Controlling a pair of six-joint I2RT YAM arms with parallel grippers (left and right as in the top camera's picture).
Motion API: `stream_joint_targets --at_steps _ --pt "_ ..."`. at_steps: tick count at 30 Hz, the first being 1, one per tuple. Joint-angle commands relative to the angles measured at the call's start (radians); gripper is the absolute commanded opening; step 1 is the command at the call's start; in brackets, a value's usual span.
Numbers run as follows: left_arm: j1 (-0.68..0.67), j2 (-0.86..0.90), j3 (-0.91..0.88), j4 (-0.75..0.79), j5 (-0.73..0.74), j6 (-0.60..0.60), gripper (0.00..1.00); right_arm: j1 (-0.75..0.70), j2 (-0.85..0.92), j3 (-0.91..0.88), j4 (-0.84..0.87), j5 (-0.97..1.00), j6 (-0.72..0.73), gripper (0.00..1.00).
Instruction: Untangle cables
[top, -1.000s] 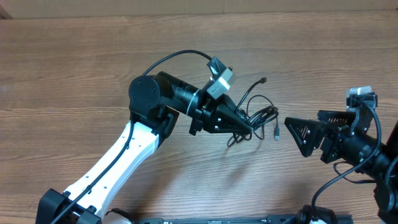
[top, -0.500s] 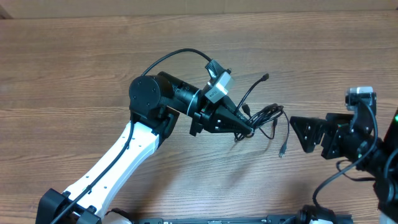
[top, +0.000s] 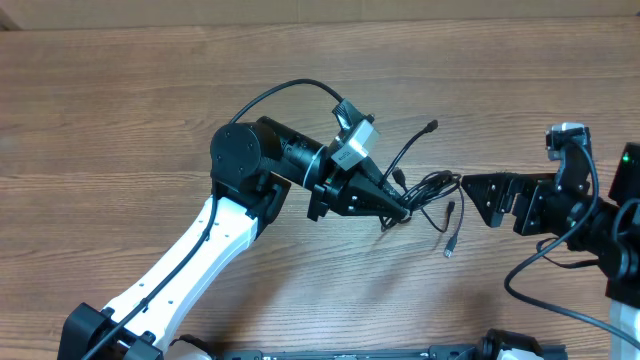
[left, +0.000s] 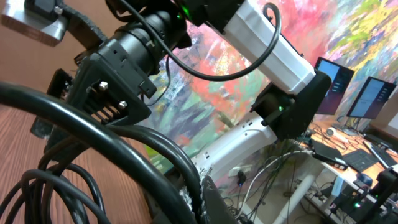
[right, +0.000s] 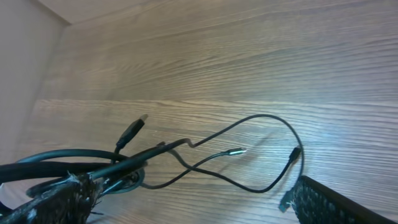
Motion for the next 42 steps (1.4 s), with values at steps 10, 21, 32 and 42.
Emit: stream_joint_targets --at_steps 10,21,32,42 --pt "-0.005 0.000 0.010 -0.004 -0.141 0.053 0.04 0.006 0.009 0.003 -0.013 -0.051 -0.008 1.00" --pt "-0.005 0.000 0.010 -0.156 -0.376 -0.030 0.04 0.006 0.008 0.003 -0.090 -0.324 -0.308 0.96" --pt "-0.039 0.000 0.010 -0.209 -0.495 -0.261 0.04 0.006 0.008 0.003 -0.169 -0.473 -0.567 0.95" --pt "-0.048 0.000 0.010 -0.202 -0.498 -0.509 0.04 0.006 0.013 0.003 -0.225 -0.474 -0.748 0.91"
